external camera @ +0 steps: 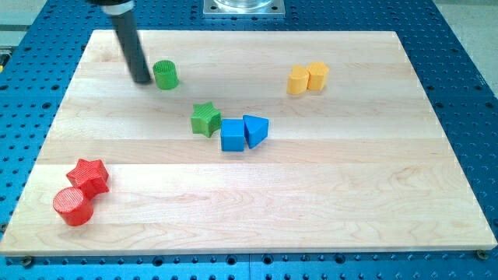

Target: Slightly push the green circle to the top right of the green star

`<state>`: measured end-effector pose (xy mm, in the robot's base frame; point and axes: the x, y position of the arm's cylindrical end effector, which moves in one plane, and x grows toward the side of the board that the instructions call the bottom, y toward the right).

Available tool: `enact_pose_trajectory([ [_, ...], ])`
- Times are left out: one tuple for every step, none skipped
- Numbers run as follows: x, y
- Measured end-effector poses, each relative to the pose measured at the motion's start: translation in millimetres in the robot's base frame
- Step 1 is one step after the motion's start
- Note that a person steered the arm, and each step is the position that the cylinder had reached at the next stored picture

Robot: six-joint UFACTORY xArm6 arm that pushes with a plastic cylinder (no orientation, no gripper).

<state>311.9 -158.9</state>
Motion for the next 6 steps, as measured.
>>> enact_pose_trajectory([
  [2.2,60.5],
  [21.7,86.0],
  [19.5,44.2],
  [43.7,69.1],
  [-2.0,84.4],
  [1.3,96.3],
])
